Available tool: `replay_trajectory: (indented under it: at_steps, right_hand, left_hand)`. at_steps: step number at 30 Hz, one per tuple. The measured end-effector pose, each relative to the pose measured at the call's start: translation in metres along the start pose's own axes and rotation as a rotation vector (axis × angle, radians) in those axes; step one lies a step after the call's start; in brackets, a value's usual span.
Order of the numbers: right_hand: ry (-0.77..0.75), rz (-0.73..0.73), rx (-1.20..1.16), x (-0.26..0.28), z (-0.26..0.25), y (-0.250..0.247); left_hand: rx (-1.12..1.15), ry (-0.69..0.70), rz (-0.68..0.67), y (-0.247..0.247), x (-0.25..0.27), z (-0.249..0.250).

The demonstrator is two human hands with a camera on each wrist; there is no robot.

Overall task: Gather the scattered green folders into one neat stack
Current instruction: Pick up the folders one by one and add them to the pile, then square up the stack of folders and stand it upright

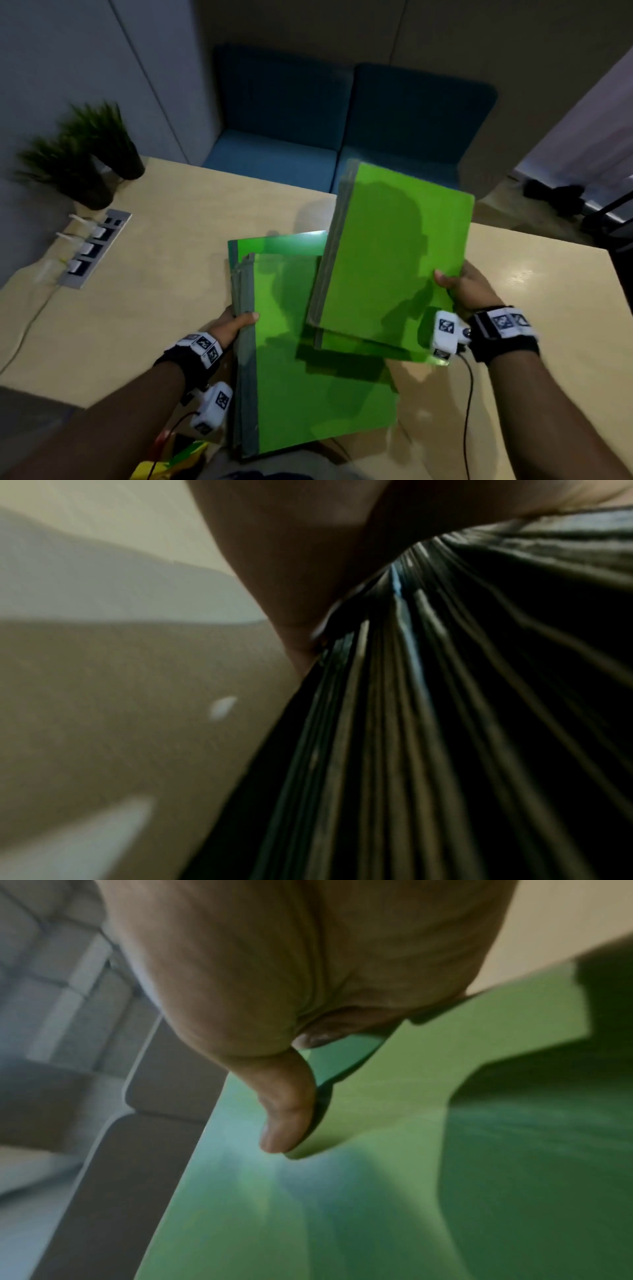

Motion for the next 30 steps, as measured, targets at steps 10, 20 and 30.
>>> replay_trajectory:
  at_steps: [10, 20, 30]
  right_hand:
    - [0.322, -0.715, 1.043, 0.01, 0.05, 0.083]
    - [0.169, -0.52, 0.911, -0.014, 0.045, 0.128]
    - [-0.374, -0.505, 1.262, -0.029, 0.01, 0.187]
  left_hand:
    - [-0.114, -0.008, 0.025, 0.008, 0.028, 0.019]
    - [0.022, 0.016, -0.076, 0.002, 0.018, 0.016]
    - [0.059, 0.035, -0.134, 0.005, 0.016, 0.024]
Point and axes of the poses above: each hand's wrist, its own x-axis away from the middle knuckle, its own y-axis out of the palm, z = x × y, the point moved 1 cm from there along -x, towards the middle knuckle, and after that the axes turned 13 degrees about -y, right-handed, at the moved point
